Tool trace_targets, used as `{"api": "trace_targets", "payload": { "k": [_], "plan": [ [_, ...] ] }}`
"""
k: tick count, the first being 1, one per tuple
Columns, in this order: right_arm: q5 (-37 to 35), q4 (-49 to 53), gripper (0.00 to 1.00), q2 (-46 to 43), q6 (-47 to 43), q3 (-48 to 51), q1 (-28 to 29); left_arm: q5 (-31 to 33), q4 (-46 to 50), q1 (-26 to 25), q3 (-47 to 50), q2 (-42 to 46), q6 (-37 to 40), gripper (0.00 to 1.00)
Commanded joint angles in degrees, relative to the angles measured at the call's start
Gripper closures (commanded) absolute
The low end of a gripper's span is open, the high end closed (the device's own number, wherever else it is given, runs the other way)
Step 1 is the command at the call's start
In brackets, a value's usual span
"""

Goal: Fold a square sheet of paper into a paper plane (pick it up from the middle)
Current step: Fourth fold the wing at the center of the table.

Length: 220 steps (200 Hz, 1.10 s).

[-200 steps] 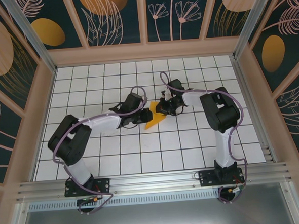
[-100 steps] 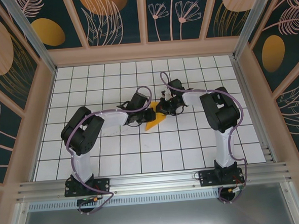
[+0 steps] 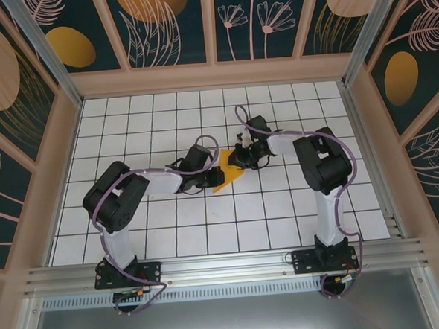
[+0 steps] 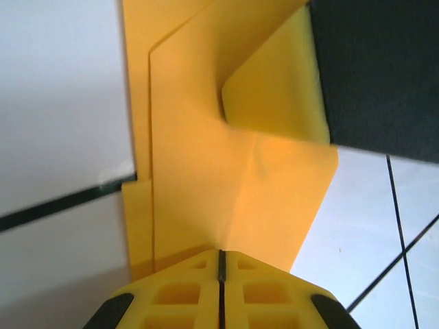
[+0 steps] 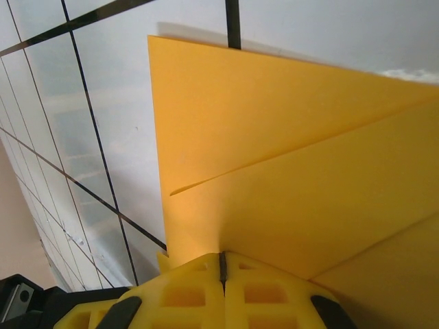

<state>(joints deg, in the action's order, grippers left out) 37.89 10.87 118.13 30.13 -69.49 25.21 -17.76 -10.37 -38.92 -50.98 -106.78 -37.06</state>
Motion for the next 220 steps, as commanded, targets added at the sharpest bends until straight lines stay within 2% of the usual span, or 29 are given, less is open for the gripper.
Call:
{"api": "trace_targets", "payload": {
  "k": [1,46,170,220],
  "plan": [
    [-9.49,5.52,0.99,6.73,-1.21,2.25,0.50,-4.14,7.38,-0.35,5.61,1.85,0.96,0.90],
    [-9.58,5.39,0.99,6.86,-1.21,2.26,0.45,-2.07,9.28,-0.36,9.50,4.52,1.29,0.91],
    [-9.66,5.61,0.99,6.53,-1.30,2.09,0.19,1.07,18.17,-0.32,5.63,9.54,6.37,0.95],
    [-9.41,5.41,0.99,6.34,-1.21,1.86,0.19,2.99,11.38,-0.37,3.66,16.91,3.88,0.93]
  ]
}}
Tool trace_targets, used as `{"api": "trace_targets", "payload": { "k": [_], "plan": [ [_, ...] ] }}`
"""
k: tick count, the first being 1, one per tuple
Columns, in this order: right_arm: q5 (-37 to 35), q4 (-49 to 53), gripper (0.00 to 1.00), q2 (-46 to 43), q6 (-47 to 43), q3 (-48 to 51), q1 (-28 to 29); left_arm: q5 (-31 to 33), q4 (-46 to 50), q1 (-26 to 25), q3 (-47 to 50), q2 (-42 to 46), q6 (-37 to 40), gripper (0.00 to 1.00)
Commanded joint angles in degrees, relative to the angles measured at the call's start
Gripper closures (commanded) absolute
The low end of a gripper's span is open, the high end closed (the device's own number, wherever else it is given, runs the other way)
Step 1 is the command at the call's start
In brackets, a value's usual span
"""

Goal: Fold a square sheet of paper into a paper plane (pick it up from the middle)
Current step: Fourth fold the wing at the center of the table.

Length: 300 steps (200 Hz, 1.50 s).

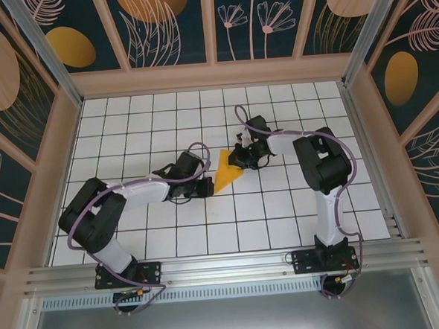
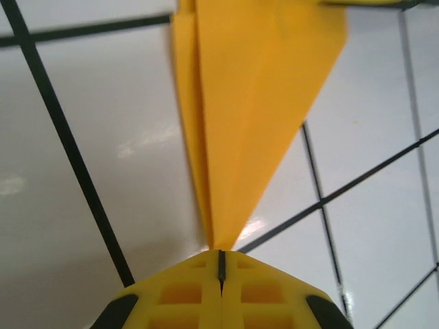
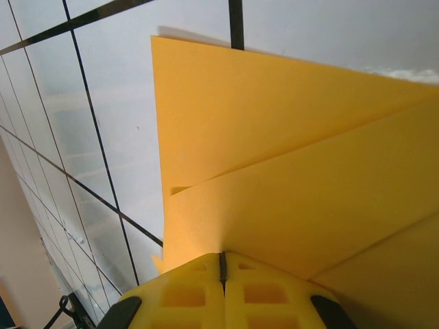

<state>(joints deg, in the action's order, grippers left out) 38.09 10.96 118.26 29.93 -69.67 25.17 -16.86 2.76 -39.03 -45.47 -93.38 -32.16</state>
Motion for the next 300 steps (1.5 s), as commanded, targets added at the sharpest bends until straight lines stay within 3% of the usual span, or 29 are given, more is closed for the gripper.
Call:
{"api": "trace_targets", "payload": {
  "k": [1,88,144,203,300],
  "plan": [
    [-9.61,5.31,0.99,6.20,-1.02,2.02,0.23,2.14,-1.91,-0.26,-1.88,3.53,-1.08,0.93],
    [-7.26,3.82,0.99,5.27,-1.15,1.49,0.23,-3.26,-11.29,-0.24,-2.35,-9.19,-7.83,0.99],
    [-3.19,0.51,0.99,1.17,-2.98,0.13,0.32,-0.28,-7.44,-0.23,-0.04,-10.50,-8.17,1.00],
    [2.18,-6.02,0.98,-6.13,-4.10,6.02,3.44,0.08,-8.03,-0.26,1.75,-10.13,-9.23,1.00],
    [3.48,-5.73,0.98,-5.44,-4.62,7.12,7.25,-0.19,-8.21,-0.26,1.43,-10.54,-9.15,1.00]
  ]
}}
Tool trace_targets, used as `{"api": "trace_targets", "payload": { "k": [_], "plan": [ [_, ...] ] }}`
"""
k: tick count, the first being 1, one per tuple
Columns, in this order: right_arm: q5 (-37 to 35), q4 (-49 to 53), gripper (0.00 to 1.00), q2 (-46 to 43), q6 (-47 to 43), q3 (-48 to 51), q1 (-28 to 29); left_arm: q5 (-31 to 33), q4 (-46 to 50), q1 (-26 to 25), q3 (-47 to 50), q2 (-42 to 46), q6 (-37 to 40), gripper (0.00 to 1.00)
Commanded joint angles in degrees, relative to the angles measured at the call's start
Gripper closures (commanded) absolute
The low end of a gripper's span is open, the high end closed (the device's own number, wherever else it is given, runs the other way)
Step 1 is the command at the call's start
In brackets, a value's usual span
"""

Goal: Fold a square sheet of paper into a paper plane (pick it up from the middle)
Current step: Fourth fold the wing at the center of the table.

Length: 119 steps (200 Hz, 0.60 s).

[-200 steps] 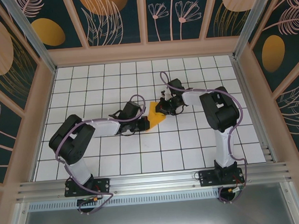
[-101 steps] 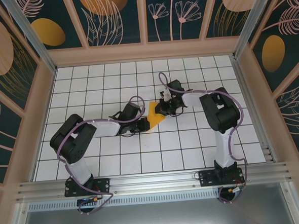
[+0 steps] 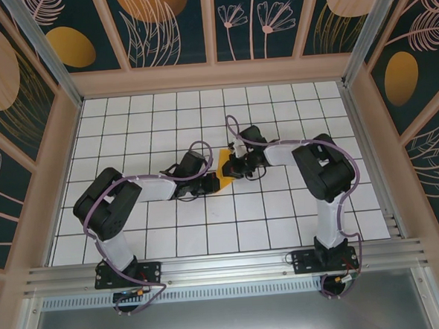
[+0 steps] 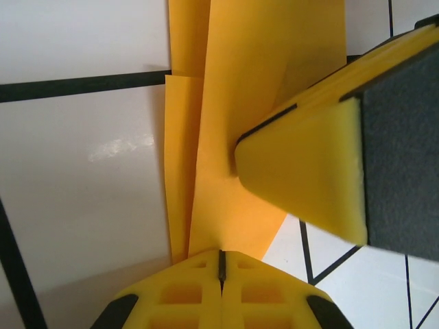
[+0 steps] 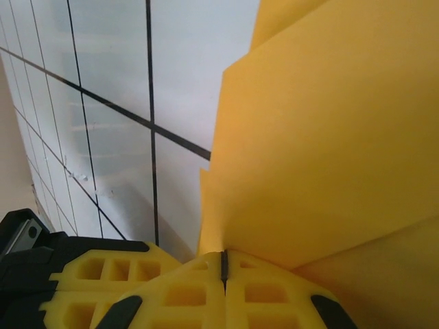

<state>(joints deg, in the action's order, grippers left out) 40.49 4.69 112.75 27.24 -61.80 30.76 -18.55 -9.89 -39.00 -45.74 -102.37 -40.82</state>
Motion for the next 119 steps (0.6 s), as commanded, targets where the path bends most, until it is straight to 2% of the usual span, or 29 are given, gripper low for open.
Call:
{"api": "trace_targets", "payload": {
  "k": [1,46,80,119],
  "plan": [
    [0.99,0.65,0.98,0.22,-1.93,-0.81,1.66,1.49,4.44,-0.28,1.70,-1.58,-0.49,1.00],
    [-6.78,4.67,0.99,4.04,-2.20,-3.14,0.88,1.46,5.23,-0.24,2.30,-1.26,-0.68,1.00],
    [-9.74,3.38,0.99,5.32,-3.32,-4.32,-5.93,1.82,7.02,-0.28,3.21,-1.09,-0.12,1.00],
    [-9.83,2.61,0.98,7.93,-4.42,-9.82,-11.79,1.68,6.56,-0.24,4.08,-0.86,0.03,1.00]
  ]
}}
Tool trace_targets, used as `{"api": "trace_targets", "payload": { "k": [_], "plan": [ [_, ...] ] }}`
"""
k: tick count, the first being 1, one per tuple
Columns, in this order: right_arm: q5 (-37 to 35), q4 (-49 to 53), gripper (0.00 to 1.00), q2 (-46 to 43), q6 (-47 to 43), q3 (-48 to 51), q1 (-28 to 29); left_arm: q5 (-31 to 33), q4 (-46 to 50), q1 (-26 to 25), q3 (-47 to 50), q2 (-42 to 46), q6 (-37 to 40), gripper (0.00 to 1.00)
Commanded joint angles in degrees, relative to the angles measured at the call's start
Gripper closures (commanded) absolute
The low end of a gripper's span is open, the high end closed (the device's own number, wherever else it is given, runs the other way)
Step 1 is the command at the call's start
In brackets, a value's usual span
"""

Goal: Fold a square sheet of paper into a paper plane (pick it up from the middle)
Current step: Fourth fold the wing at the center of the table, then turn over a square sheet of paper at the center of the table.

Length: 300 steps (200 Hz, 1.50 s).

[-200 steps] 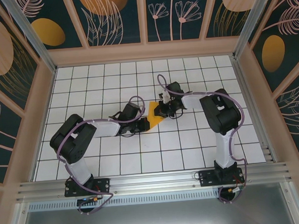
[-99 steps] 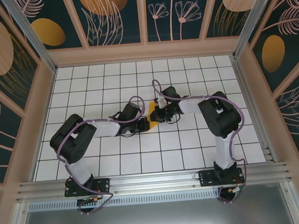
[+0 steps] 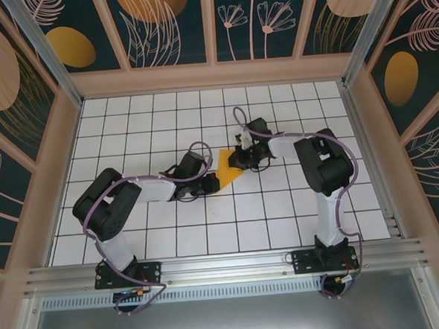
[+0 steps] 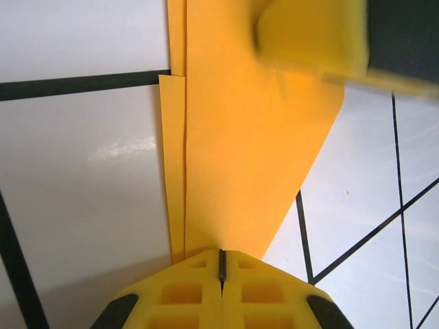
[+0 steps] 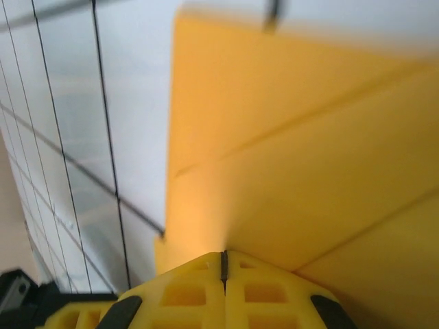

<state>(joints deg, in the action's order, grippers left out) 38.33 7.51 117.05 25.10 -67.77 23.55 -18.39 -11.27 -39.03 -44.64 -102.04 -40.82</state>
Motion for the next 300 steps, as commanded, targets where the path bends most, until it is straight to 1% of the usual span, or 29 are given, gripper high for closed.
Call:
{"api": "trace_targets", "payload": {
  "k": [1,17,36,45,54,65,81,95,103,124,148,164,184,204,249,286,300],
  "plan": [
    [-7.75,-0.12,0.99,3.71,-2.27,-4.03,-4.66,1.52,7.93,-0.24,2.98,-1.17,0.03,1.00],
    [-8.61,1.97,0.99,4.30,-2.00,-7.39,-5.78,1.51,7.80,-0.26,2.44,-1.15,0.09,1.00],
    [-8.59,2.95,0.98,1.89,-1.02,-9.24,-5.81,2.27,7.93,-0.24,0.73,-0.23,-0.56,1.00],
    [-8.44,3.02,0.97,0.28,-0.14,-9.16,-5.82,2.65,7.69,-0.26,-0.41,0.42,-0.87,0.92],
    [-8.74,3.12,0.95,-1.29,1.08,-8.68,-5.73,3.26,7.81,-0.28,-2.10,1.03,-0.56,0.87],
    [-8.88,2.92,0.88,-3.36,2.48,-7.27,-5.63,4.53,8.35,-0.26,-4.65,2.06,-0.24,0.79],
    [-8.93,1.76,0.76,-6.71,5.15,-3.91,-5.38,7.01,8.01,-0.26,-7.59,3.50,-0.81,0.68],
    [-8.53,-0.01,0.65,-9.85,7.90,-0.12,-4.90,9.18,7.15,-0.25,-8.77,5.72,-1.52,0.64],
    [-8.59,-1.24,0.60,-11.47,9.62,2.21,-4.45,11.31,7.14,-0.24,-9.00,6.42,-2.00,0.60],
    [-7.95,-3.90,0.54,-13.81,13.78,6.53,-2.82,17.63,7.69,-0.05,-8.13,7.54,-3.62,0.55],
    [-8.17,-4.98,0.54,-13.20,17.24,8.21,-0.37,23.31,9.34,0.74,-7.06,8.15,-5.09,0.49],
    [-8.65,-5.63,0.55,-11.88,18.75,8.29,0.92,24.76,8.96,1.19,-5.92,8.85,-5.75,0.43],
    [-8.60,-6.85,0.57,-10.22,20.21,8.02,1.75,24.81,8.54,1.64,-5.06,9.22,-6.12,0.39],
    [-8.86,-6.44,0.59,-8.68,20.32,6.84,2.11,24.85,8.57,2.11,-4.50,9.23,-6.54,0.38],
    [-8.13,-5.49,0.60,-5.89,19.80,4.86,2.31,24.56,7.95,3.16,-3.72,9.48,-7.51,0.32],
    [-5.67,-7.55,0.66,-4.75,19.42,4.32,2.57,23.98,7.41,3.86,-3.26,9.48,-7.24,0.31],
    [-5.36,-7.91,0.67,-4.44,19.36,4.14,2.70,23.94,7.40,3.98,-3.17,9.44,-7.21,0.31]
  ]
}}
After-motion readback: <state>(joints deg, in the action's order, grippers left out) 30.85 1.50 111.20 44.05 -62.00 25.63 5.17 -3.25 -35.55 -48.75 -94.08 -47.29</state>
